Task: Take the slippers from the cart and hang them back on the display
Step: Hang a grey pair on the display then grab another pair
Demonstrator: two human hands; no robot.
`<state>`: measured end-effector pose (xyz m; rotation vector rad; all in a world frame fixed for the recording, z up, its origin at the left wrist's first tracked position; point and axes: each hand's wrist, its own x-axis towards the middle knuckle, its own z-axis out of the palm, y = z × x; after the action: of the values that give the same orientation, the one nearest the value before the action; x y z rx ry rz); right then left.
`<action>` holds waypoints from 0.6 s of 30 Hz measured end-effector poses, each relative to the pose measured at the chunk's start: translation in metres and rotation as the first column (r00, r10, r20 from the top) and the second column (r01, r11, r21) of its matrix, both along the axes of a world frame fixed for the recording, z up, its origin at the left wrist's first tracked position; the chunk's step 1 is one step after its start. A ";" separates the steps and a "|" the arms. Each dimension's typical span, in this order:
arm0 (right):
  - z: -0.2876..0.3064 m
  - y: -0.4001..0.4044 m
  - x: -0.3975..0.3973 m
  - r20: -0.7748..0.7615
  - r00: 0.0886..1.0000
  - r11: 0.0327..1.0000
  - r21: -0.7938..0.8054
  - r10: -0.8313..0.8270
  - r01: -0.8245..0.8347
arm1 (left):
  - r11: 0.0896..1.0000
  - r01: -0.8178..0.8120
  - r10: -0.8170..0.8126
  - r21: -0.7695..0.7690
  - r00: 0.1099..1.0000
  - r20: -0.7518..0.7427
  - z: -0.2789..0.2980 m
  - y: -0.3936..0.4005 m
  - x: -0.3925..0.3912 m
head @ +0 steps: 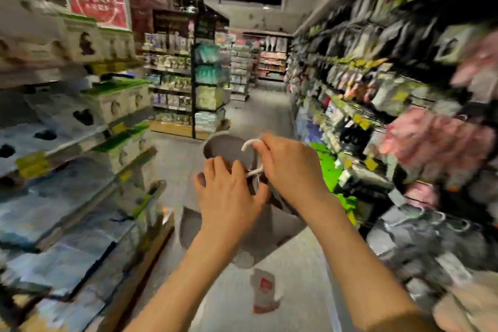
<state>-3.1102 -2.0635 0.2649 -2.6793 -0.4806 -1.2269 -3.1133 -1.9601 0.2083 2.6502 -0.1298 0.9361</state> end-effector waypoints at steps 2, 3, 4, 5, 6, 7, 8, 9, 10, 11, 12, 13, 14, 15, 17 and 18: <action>-0.004 -0.041 0.006 0.024 0.988 0.988 -0.016 -0.156 0.156 | 0.995 0.096 -0.096 -0.027 0.995 0.002 -0.002 -0.044 0.015; -0.007 -0.060 0.008 0.035 0.974 0.975 -0.005 -0.223 0.223 | 0.990 0.140 -0.141 -0.029 0.990 -0.008 -0.004 -0.065 0.021; -0.010 -0.078 0.009 0.049 0.957 0.958 0.009 -0.287 0.287 | 0.982 0.187 -0.188 -0.025 0.982 -0.020 -0.007 -0.085 0.027; -0.014 -0.095 0.010 0.049 0.935 0.936 0.024 -0.351 0.351 | 0.971 0.237 -0.238 -0.025 0.971 -0.035 -0.011 -0.104 0.034; -0.018 -0.112 0.012 0.037 0.910 0.911 0.033 -0.413 0.412 | 0.957 0.289 -0.290 -0.031 0.956 -0.038 -0.016 -0.123 0.040; -0.023 -0.128 0.013 0.020 0.880 0.880 0.036 -0.474 0.473 | 0.940 0.339 -0.340 -0.039 0.940 -0.039 -0.020 -0.140 0.047; -0.025 -0.142 0.014 -0.011 0.851 0.851 0.026 -0.525 0.525 | 0.923 0.383 -0.385 -0.044 0.922 -0.036 -0.024 -0.157 0.053; -0.026 -0.155 0.016 -0.055 0.828 0.828 0.016 -0.559 0.560 | 0.903 0.427 -0.428 -0.049 0.903 -0.029 -0.028 -0.173 0.060; -0.027 -0.168 0.021 -0.114 0.806 0.810 0.021 -0.580 0.586 | 0.884 0.464 -0.465 -0.056 0.885 -0.021 -0.032 -0.189 0.068; -0.028 -0.181 0.025 -0.174 0.781 0.789 0.035 -0.599 0.613 | 0.863 0.500 -0.503 -0.071 0.864 -0.027 -0.035 -0.204 0.078; -0.028 -0.193 0.031 -0.223 0.743 0.756 0.041 -0.631 0.654 | 0.835 0.541 -0.546 -0.100 0.838 -0.028 -0.037 -0.219 0.088; -0.028 -0.206 0.038 -0.247 0.705 0.718 0.050 -0.665 0.694 | 0.805 0.580 -0.588 -0.125 0.808 -0.038 -0.037 -0.234 0.099; -0.030 -0.219 0.047 -0.238 0.679 0.687 0.060 -0.695 0.724 | 0.784 0.611 -0.617 -0.115 0.787 -0.026 -0.038 -0.247 0.110; -0.034 -0.232 0.057 -0.217 0.660 0.662 0.072 -0.719 0.746 | 0.768 0.637 -0.639 -0.074 0.769 -0.008 -0.040 -0.261 0.121; -0.042 -0.256 0.077 -0.130 0.641 0.627 0.135 -0.756 0.767 | 0.730 0.684 -0.684 -0.003 0.730 -0.002 -0.039 -0.286 0.144; -0.045 -0.267 0.086 -0.090 0.622 0.608 0.143 -0.778 0.781 | 0.708 0.706 -0.706 0.010 0.708 -0.014 -0.036 -0.298 0.156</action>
<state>-3.0245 -2.3309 0.2202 -2.7870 0.8981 -1.3022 -2.9573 -2.2582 0.1720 2.2747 -1.0750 0.6377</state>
